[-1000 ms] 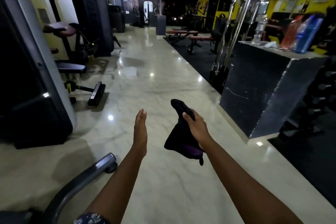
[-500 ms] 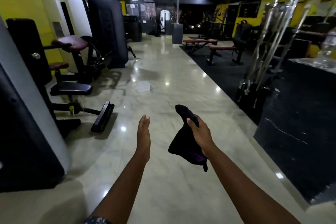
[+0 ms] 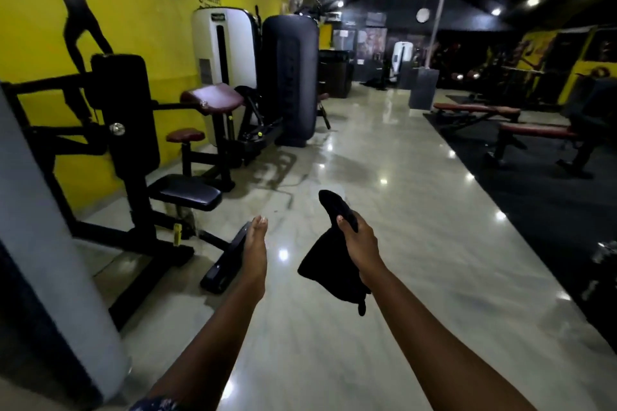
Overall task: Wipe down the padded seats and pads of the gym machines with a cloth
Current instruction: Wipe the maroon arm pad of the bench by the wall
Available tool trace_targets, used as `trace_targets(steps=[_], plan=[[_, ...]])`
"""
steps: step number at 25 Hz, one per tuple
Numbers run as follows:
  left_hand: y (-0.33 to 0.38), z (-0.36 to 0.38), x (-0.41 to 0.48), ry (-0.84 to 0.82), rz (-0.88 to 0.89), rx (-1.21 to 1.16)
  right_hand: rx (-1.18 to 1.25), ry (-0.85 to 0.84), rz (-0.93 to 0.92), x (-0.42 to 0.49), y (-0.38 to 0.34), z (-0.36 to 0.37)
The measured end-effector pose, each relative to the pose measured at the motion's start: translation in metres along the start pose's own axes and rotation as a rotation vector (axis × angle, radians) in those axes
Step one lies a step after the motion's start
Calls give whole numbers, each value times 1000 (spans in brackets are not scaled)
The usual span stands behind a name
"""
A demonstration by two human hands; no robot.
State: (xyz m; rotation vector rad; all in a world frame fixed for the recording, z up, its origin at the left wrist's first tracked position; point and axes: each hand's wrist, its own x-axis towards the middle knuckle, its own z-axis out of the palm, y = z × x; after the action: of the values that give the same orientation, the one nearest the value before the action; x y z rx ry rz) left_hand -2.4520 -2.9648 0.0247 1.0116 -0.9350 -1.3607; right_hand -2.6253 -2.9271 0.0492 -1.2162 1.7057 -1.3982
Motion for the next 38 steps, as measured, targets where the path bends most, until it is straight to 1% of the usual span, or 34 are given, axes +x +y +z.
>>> trace_targets(steps=[4, 8, 11, 15, 17, 19, 22, 25, 31, 35, 38], plan=[[-3, 30, 142, 78, 60, 20, 3, -40, -52, 154, 5, 37], [-3, 70, 283, 140, 59, 18, -13, -94, -30, 305, 12, 69], [-11, 102, 379, 117, 30, 68, -11, -94, -7, 401, 24, 86], [-21, 133, 515, 73, 77, 124, -10, -105, -17, 532, 49, 116], [-25, 144, 592, 99, 79, 134, -26, -127, -27, 610, 59, 137], [-29, 155, 667, 161, 82, 130, -40, -179, -50, 691, 65, 161], [-21, 167, 764, 226, 89, 122, -29, -262, -75, 799, 60, 203], [-9, 163, 863, 308, 118, 130, -16, -331, -77, 903, 54, 261], [-7, 124, 1071, 471, 161, 94, 45, -434, -108, 1091, 48, 391], [12, 104, 1217, 587, 149, 76, 63, -473, -100, 1213, 38, 481], [28, 87, 1303, 671, 137, 91, 63, -477, -109, 1292, 26, 540]])
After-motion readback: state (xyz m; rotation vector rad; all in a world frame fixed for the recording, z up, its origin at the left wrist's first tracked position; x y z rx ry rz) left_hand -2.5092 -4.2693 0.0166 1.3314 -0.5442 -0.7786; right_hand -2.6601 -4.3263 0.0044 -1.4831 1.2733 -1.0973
